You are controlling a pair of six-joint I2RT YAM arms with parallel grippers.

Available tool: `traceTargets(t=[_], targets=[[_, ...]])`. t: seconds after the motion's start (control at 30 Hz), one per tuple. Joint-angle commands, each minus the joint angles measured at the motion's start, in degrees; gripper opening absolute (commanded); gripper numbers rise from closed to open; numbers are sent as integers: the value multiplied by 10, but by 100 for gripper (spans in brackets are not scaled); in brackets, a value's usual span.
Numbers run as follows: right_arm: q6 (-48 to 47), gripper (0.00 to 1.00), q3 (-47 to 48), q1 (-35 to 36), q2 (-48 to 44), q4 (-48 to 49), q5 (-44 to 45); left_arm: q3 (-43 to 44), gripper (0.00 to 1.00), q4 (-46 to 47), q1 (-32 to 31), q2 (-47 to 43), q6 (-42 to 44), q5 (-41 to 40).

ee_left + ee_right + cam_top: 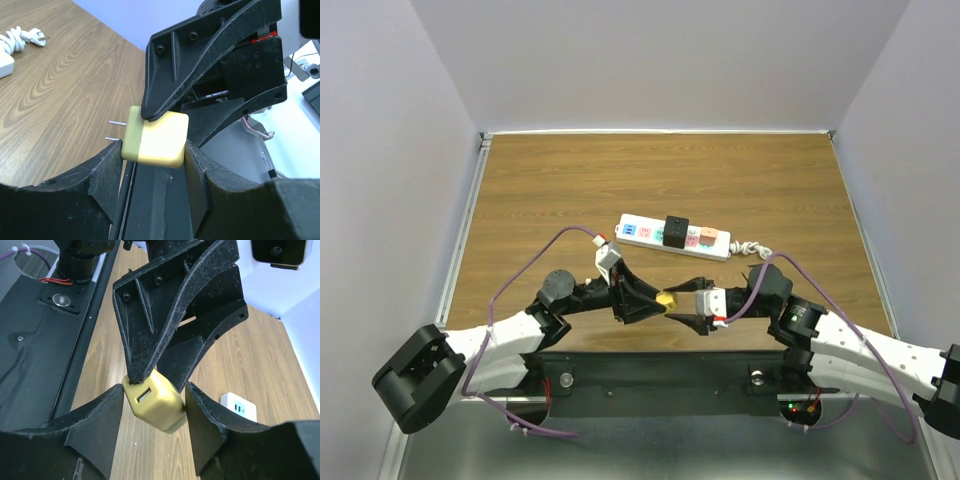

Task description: Insert the plug

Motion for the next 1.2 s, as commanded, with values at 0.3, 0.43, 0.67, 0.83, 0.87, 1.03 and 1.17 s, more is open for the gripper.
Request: traceTargets(t=[0.3, 0.43, 0.67, 0.83, 0.87, 1.03, 1.17], targets=[[-16, 40, 45, 12, 34, -16, 8, 33, 3, 63, -6, 5, -23, 29], [-14, 36, 43, 14, 36, -17, 16, 32, 3, 81, -7, -1, -39, 33], [-9, 47, 40, 14, 40, -16, 26, 27, 0, 88, -6, -22, -60, 25], [-6, 54, 40, 14, 44, -16, 30, 26, 0, 79, -7, -38, -61, 15], [-5, 54, 40, 14, 44, -16, 32, 26, 0, 78, -6, -39, -61, 14], [-1, 42, 35, 15, 34, -9, 34, 26, 0, 74, -7, -32, -57, 14], [0, 45, 23, 15, 14, -2, 22, 27, 0, 62, -6, -24, -48, 4]])
